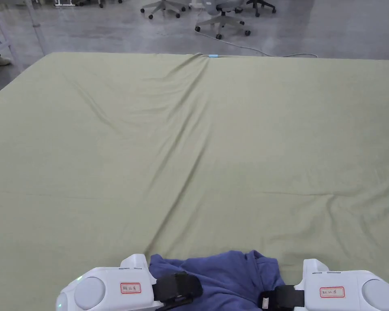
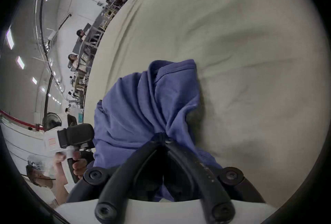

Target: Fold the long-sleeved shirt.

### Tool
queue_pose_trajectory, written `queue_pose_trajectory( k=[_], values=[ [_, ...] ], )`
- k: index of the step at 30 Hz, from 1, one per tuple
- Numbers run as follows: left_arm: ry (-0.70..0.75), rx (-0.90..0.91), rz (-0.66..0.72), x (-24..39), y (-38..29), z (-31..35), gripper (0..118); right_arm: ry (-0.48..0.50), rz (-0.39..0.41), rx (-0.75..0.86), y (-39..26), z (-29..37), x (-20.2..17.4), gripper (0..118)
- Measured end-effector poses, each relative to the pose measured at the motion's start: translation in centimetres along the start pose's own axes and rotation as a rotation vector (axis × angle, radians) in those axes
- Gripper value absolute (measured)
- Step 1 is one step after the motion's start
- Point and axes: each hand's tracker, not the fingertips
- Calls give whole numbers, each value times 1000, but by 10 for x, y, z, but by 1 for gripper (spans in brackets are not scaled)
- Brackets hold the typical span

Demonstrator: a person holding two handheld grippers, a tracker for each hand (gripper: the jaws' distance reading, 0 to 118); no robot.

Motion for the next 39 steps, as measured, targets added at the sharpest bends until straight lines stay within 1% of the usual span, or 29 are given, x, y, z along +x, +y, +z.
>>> queue_pose_trajectory(
  k=[1, 2, 3, 4, 5, 6, 7, 8, 9, 10, 12, 14, 15, 16, 18, 19, 21, 22, 24, 27, 28, 29, 30, 31, 32, 33, 34, 37, 39],
  values=[
    [67, 4, -67, 9, 1, 3, 69, 6, -5, 7, -3, 2, 1, 3],
    [119, 28, -131, 12, -4, 8, 16, 13, -11, 14, -5, 4, 1, 3],
    [55, 29, -143, 13, -6, 11, 15, 27, -24, 24, -6, 3, -4, 3],
    [0, 5, -90, 14, -7, 14, 15, 1, -33, 39, -10, 7, -8, 3],
    [-27, -19, -95, 16, -7, 17, 15, -43, -42, 69, -16, 12, -15, 3],
    [-17, -12, -131, 21, -10, 26, 15, -96, -35, 112, -26, 19, -28, 3],
    [15, 10, -182, 25, -11, 31, 15, -139, -23, 153, -28, 20, -43, 3],
    [54, 26, -233, 27, -10, 40, 15, -199, 11, 201, -37, 24, -59, 3],
    [64, 54, -248, 27, -7, 50, 15, -247, 58, 256, -47, 27, -78, 3],
    [38, 57, -223, 22, -5, 63, 14, -254, 76, 310, -57, 30, -96, 3],
    [-23, 47, -164, 11, 7, 85, 14, -188, 65, 348, -61, 24, -133, 3],
    [21, 70, -188, -1, 19, 111, 14, -152, 19, 382, -81, 12, -170, 3],
    [56, 88, -208, -12, 25, 127, 14, -145, 16, 362, -80, -4, -194, 3],
    [86, 104, -219, -25, 30, 142, 14, -101, 27, 324, -85, -19, -215, 3],
    [201, 133, -162, -64, 49, 173, 14, -29, 23, 246, -97, -50, -257, 3],
    [270, 131, -166, -83, 57, 186, 14, -6, 29, 204, -92, -67, -280, 3],
    [459, 105, -220, -120, 70, 207, 14, 60, 99, 158, -101, -87, -320, 3],
    [528, 112, -179, -138, 78, 220, 14, 76, 163, 166, -107, -94, -343, 3],
    [634, 91, -130, -180, 92, 242, 14, 99, 231, 164, -104, -106, -375, 3],
    [760, 101, -45, -229, 108, 265, 14, 180, 237, 147, -100, -115, -406, 3],
    [787, 102, -32, -242, 111, 269, 15, 177, 249, 151, -99, -117, -414, 3],
    [822, 107, -17, -252, 113, 272, 22, 179, 263, 155, -98, -118, -419, 3],
    [912, 144, -20, -255, 112, 273, 46, 181, 280, 154, -96, -119, -423, 3],
    [1034, 164, -73, -256, 112, 272, 99, 186, 285, 149, -94, -119, -422, 3],
    [1109, 167, -143, -253, 111, 270, 118, 193, 283, 143, -91, -119, -420, 3],
    [1150, 211, -231, -245, 102, 277, 117, 200, 280, 133, -89, -118, -417, 3],
    [1134, 250, -291, -238, 101, 277, 109, 202, 272, 121, -87, -117, -414, 3],
    [1061, 324, -225, -212, 99, 284, 109, 181, 242, 124, -82, -104, -396, 3],
    [922, 377, -151, -190, 93, 295, 109, 176, 206, 133, -76, -86, -379, 3]
  ],
)
